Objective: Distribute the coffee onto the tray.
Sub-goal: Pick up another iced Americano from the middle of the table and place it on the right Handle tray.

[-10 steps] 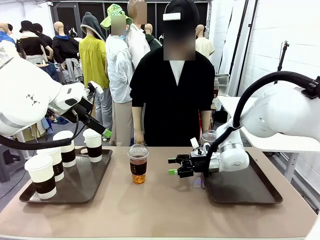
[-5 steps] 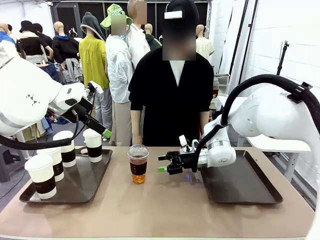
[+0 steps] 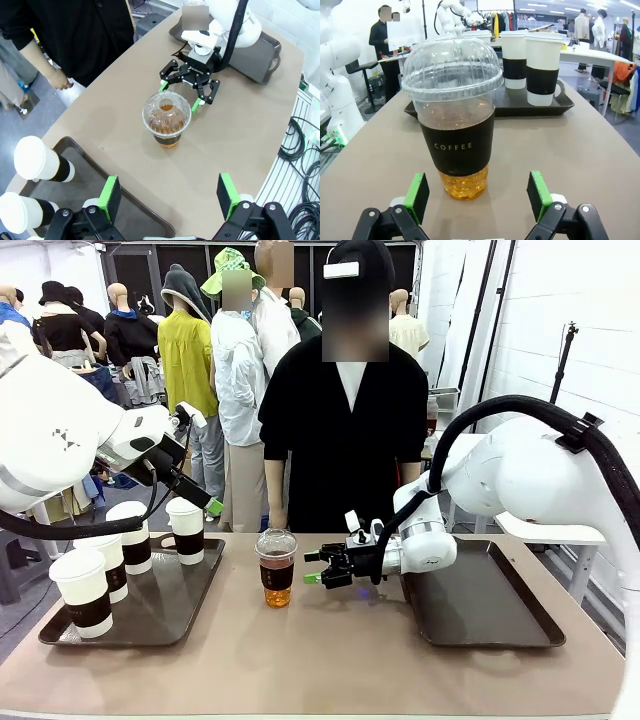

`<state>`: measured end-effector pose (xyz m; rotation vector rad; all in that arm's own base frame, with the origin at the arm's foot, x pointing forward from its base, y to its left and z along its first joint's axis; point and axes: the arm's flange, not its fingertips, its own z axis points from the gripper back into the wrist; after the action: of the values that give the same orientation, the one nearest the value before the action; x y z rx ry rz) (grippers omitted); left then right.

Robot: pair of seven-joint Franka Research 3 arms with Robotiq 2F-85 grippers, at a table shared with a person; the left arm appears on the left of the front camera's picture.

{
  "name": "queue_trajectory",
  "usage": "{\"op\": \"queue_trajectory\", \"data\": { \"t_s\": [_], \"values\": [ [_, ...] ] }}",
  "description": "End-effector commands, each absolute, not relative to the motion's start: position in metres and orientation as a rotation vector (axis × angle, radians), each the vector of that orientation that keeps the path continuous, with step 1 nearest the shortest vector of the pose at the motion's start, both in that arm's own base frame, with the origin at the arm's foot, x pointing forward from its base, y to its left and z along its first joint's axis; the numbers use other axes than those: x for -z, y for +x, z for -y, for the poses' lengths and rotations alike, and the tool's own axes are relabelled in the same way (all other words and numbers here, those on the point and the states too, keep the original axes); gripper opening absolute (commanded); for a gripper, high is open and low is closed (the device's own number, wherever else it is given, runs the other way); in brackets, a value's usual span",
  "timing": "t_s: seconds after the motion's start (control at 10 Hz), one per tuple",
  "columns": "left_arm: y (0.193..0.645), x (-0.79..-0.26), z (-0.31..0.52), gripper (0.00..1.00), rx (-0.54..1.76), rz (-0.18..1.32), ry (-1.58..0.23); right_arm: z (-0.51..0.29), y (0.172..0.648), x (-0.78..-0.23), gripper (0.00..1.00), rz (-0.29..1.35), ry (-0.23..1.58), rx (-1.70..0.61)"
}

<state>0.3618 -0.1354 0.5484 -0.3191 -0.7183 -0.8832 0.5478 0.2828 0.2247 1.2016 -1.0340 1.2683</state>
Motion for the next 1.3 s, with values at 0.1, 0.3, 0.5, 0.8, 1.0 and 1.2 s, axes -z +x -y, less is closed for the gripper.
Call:
{"op": "queue_trajectory", "data": {
  "t_s": [0.1, 0.3, 0.5, 0.8, 1.0, 1.2],
  "values": [
    [0.363, -0.549, 0.134, 1.0, 0.877, 0.714, -0.322, -0.301, 0.555, -0.221, 1.0, 1.037, 1.201, -1.229],
    [0.363, -0.549, 0.134, 1.0, 0.877, 0.714, -0.322, -0.308, 0.557, -0.219, 1.0, 1.039, 1.224, -1.225],
    [0.363, -0.549, 0.134, 1.0, 0.877, 0.714, -0.322, -0.316, 0.558, -0.219, 1.0, 1.036, 1.232, -1.232],
    [0.363, -0.549, 0.134, 1.0, 0.877, 0.714, -0.322, -0.325, 0.558, -0.219, 1.0, 1.014, 1.257, -1.244],
    [0.363, -0.549, 0.134, 1.0, 0.877, 0.714, -0.322, -0.333, 0.559, -0.219, 1.0, 0.991, 1.282, -1.253],
    [0.363, -0.549, 0.134, 1.0, 0.877, 0.714, -0.322, -0.339, 0.561, -0.218, 1.0, 0.966, 1.301, -1.26]
  ]
}}
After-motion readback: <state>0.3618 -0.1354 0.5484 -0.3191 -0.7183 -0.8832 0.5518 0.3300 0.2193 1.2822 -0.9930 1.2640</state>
